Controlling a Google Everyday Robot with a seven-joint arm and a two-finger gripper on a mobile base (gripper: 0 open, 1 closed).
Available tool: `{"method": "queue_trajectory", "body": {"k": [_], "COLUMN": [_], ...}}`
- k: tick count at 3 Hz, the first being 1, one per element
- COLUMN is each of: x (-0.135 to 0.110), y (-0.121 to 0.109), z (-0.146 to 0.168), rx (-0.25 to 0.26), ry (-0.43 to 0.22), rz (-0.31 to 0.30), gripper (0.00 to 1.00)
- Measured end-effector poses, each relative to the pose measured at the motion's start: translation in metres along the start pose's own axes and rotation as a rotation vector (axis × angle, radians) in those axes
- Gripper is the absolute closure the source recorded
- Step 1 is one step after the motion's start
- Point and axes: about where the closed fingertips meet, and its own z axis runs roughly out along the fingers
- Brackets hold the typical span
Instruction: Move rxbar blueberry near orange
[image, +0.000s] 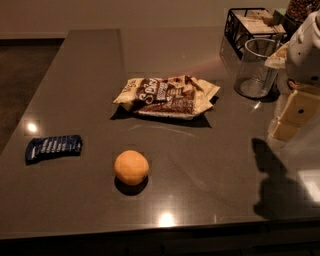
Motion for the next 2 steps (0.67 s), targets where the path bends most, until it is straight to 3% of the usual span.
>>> {"method": "queue_trajectory", "body": {"k": [1, 2], "x": [0.0, -0.028], "y": [0.0, 0.003], "z": [0.0, 0.011], "rx": [0.0, -0.017], "ry": [0.0, -0.021], "rz": [0.0, -0.028], "gripper": [0.0, 0.0]}}
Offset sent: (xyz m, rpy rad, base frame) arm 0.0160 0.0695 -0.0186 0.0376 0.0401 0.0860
